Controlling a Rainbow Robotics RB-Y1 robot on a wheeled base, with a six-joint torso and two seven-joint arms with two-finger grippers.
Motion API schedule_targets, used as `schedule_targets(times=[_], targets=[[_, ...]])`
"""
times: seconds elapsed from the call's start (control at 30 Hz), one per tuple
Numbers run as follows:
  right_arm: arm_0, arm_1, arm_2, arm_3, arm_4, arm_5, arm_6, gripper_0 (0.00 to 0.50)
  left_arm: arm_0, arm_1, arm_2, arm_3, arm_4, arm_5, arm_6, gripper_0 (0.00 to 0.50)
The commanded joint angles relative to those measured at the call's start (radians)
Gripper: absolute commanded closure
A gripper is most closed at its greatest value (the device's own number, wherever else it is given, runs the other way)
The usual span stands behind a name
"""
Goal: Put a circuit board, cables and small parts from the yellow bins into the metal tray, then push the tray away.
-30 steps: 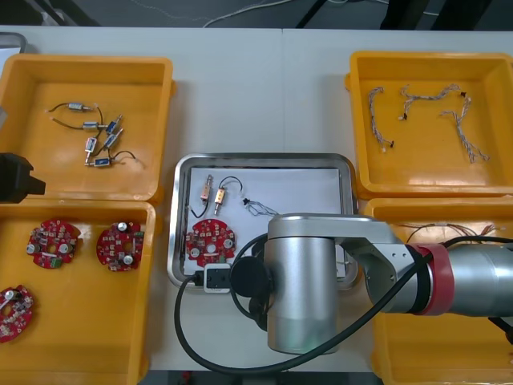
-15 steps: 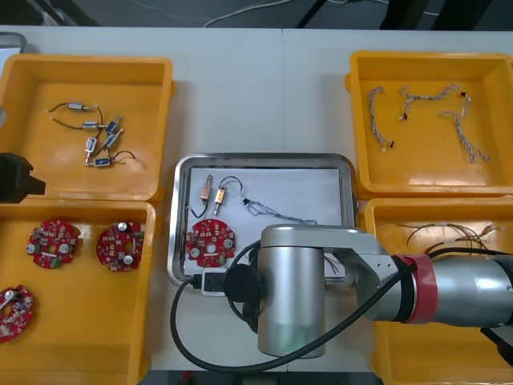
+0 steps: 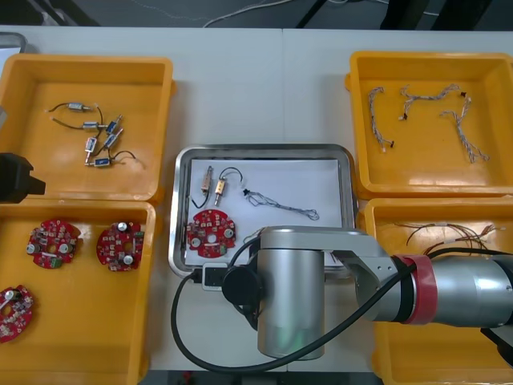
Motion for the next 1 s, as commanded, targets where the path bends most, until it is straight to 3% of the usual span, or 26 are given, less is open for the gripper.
schedule_targets(times=[0.03, 0.43, 1.0], targets=[[-0.046, -0.013, 0.014, -0.012, 0.015, -0.015, -0.004, 0.500, 0.014, 0.035, 0.019, -0.029, -0.009, -0.001, -0.027, 0.000], [-0.118, -0.057, 0.017, 0.003, 0.039, -0.084, 0.006, 0.500, 0.014, 0.035, 0.019, -0.029, -0.009, -0.001, -0.027, 0.000], [-0.251, -0.026, 0.029, 0.184, 0.035, -0.167, 0.036, 0.500, 0.014, 0.035, 0.019, -0.029, -0.009, -0.001, -0.027, 0.000]])
